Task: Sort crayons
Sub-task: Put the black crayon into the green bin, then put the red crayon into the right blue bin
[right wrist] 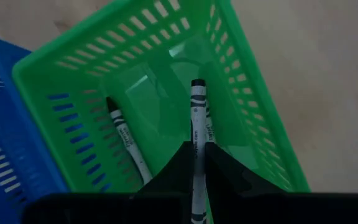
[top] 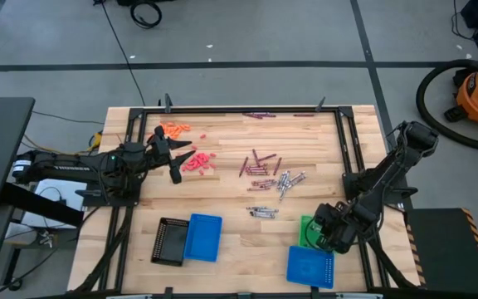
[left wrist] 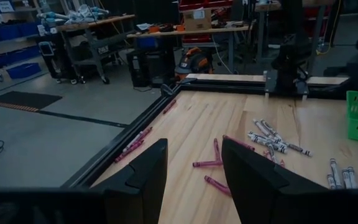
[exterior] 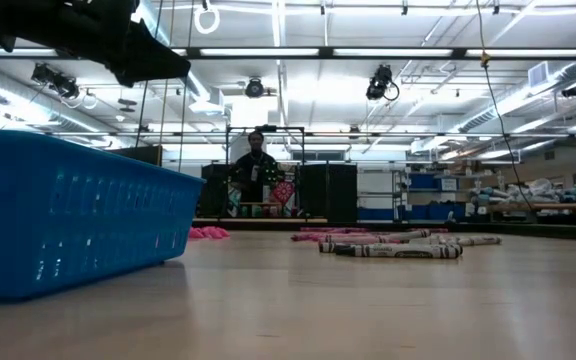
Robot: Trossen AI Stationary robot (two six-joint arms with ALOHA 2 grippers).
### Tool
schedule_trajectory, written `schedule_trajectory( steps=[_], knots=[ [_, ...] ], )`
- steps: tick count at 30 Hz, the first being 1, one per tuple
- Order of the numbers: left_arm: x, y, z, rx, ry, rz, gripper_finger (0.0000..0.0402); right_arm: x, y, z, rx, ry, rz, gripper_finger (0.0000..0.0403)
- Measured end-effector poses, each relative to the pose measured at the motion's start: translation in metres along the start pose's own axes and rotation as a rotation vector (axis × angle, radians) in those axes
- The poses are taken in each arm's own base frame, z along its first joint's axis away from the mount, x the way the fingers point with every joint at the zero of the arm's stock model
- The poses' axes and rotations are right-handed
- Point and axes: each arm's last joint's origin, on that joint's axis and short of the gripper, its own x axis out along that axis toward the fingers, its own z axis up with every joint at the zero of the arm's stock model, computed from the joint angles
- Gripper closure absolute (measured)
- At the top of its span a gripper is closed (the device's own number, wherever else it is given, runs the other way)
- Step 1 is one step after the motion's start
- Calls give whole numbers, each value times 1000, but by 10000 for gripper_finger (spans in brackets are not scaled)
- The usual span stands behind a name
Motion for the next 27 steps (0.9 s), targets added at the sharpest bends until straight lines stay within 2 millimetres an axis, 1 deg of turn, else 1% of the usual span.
schedule_trajectory(
  steps=[12, 27],
  knots=[
    [0, 0, -2, 7, 17, -1, 237, 1, -1, 5, 18, 3, -11, 324],
    [0, 0, -2, 6, 17, -1, 237, 1, -1, 5, 18, 4, -11, 323]
  ],
)
